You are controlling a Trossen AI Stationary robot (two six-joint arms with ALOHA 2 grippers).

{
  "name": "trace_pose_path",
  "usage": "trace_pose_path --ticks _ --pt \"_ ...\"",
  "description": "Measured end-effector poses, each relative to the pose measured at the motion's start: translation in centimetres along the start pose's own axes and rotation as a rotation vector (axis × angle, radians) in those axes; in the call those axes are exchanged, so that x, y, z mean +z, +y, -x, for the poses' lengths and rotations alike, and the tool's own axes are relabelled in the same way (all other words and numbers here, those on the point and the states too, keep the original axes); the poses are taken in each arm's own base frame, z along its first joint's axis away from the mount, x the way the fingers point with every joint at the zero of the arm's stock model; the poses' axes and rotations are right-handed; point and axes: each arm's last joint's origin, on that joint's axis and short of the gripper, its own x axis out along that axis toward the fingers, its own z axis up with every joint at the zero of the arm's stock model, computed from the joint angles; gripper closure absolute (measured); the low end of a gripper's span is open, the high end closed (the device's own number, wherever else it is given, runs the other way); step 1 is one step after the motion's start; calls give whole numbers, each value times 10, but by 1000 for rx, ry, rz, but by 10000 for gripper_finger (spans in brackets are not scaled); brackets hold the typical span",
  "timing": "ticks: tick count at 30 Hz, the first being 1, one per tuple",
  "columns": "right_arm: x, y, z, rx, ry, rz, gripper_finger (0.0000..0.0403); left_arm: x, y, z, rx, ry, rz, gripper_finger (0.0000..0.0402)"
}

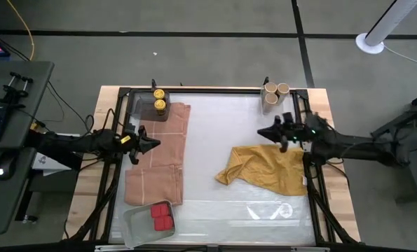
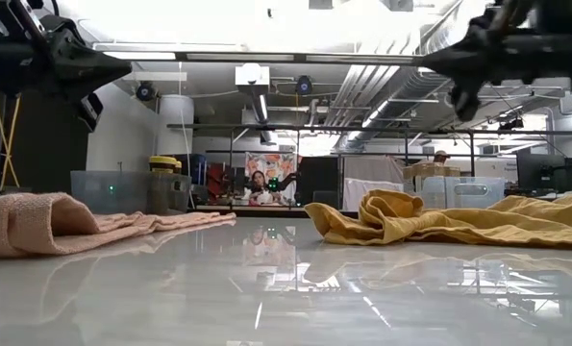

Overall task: Sort spices by type
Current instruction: Return to Home Position

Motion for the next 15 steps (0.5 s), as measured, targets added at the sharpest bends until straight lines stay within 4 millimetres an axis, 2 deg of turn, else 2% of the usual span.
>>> trace_pose_path --ticks 4,9,15 --pt "-14 1 12 -32 -99 21 403 0 0 0 0 1 0 401" --pt "-31 -6 14 -94 -100 64 403 0 0 0 0 1 0 401" --pt "-42 -12 15 -65 -124 69 403 0 0 0 0 1 0 401"
